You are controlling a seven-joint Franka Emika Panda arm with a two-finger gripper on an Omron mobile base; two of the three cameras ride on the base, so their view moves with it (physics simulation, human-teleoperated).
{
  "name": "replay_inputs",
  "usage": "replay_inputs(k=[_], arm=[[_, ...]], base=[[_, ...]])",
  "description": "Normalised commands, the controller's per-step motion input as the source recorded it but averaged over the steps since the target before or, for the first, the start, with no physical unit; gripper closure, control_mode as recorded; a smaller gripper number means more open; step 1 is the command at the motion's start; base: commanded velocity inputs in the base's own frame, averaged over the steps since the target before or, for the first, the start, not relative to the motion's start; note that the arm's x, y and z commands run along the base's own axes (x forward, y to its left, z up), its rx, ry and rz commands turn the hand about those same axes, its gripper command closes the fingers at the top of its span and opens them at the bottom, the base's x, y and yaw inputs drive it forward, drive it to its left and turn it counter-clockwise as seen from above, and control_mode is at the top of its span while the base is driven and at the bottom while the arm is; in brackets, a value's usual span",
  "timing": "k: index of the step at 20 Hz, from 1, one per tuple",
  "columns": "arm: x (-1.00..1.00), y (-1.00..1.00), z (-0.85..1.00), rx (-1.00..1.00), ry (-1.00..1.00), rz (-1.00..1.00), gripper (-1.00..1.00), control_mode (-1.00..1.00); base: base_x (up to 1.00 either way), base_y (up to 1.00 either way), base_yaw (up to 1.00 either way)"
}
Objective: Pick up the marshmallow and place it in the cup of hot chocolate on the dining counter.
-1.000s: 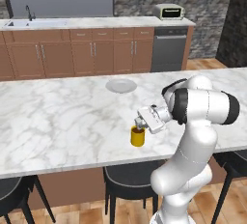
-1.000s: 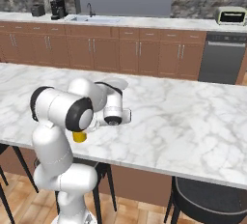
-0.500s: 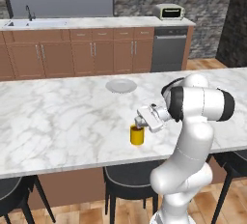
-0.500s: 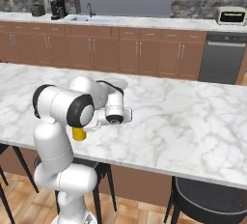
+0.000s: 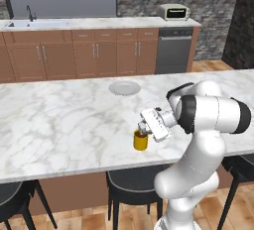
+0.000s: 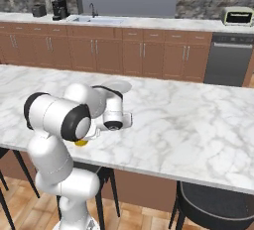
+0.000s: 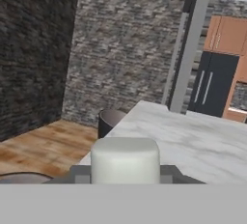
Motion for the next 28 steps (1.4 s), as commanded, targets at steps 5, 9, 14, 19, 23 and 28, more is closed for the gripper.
replay_inputs(k=[5,9,14,19,23,28], arm=[[0.0,0.0,0.03,0.0,-0.11,0.0,1.0,-1.0],[0.0,0.0,-0.02,0.0,-0.02,0.0,1.0,-1.0],[0.0,0.0,-0.13,0.0,0.0,0.0,1.0,-1.0],[0.0,0.0,-0.1,0.0,0.01,0.0,1.0,-1.0],[0.1,0.0,-0.08,0.0,0.01,0.0,-1.0,-1.0],[0.2,0.0,0.0,0.0,0.0,0.0,-1.0,-1.0]], base=[[0.0,0.0,0.0],[0.0,0.0,0.0],[0.0,0.0,0.0],[0.0,0.0,0.0],[0.0,0.0,0.0],[0.0,0.0,0.0]])
